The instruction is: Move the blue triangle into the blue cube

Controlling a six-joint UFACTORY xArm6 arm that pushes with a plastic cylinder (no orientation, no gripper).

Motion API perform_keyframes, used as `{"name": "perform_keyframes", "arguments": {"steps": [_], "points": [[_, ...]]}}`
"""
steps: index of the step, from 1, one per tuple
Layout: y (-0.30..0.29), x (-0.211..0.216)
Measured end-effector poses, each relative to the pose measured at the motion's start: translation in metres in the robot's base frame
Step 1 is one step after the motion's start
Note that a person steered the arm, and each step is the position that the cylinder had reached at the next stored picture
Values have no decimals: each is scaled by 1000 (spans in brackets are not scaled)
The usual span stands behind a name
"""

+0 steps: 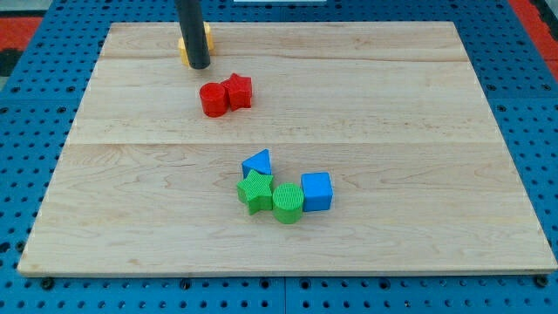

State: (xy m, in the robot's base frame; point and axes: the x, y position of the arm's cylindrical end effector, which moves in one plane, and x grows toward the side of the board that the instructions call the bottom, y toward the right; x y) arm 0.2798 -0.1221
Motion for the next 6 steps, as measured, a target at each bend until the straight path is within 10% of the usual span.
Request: {"name": "perform_keyframes", "arguments": {"steps": [4,5,6], "points": [[276,36],[304,111],[205,136]]}}
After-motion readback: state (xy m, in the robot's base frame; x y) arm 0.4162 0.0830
